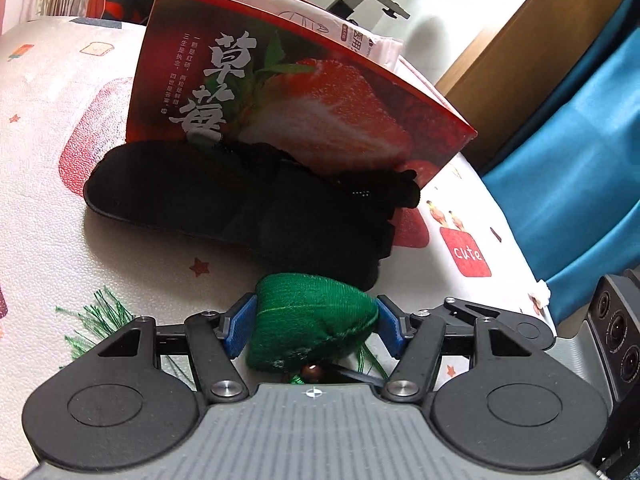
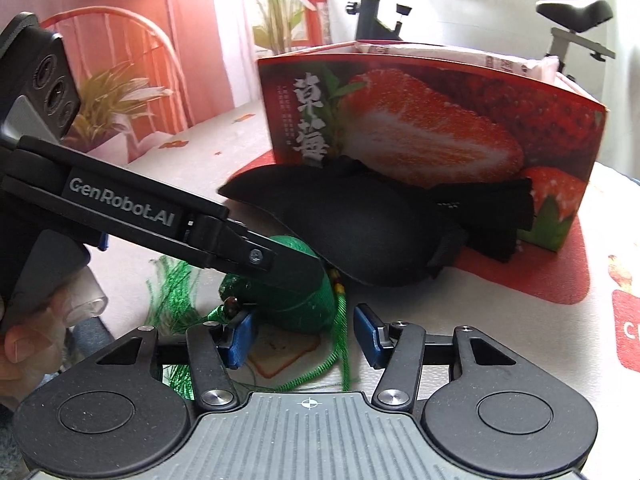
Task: Organize soft objects
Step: 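Lift the green pouch with both grippers over the red box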
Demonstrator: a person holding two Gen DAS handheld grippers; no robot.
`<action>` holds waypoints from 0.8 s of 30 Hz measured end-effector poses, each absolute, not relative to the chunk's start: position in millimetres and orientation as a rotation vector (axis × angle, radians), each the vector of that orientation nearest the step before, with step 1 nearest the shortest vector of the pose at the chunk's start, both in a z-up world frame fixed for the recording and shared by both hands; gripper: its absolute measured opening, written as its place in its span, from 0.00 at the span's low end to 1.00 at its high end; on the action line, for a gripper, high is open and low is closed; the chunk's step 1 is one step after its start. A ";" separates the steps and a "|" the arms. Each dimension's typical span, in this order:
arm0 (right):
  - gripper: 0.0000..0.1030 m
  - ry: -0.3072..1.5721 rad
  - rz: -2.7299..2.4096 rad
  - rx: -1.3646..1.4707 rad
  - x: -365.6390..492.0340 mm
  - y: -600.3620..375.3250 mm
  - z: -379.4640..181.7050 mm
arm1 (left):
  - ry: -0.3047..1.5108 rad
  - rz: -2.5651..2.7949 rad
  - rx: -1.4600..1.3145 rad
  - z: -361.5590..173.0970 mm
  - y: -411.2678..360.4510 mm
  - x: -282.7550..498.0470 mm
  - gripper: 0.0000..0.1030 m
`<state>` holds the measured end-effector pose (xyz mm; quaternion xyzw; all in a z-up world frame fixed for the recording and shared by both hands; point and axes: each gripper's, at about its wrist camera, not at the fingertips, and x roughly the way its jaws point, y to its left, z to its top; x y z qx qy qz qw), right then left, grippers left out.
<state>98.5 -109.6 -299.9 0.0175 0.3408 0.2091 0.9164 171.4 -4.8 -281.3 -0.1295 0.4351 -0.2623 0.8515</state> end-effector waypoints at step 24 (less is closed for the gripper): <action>0.38 0.454 0.528 -0.102 94.9 -98.0 -172.1 | 0.633 -0.545 -0.321 -153.9 26.1 144.8 0.63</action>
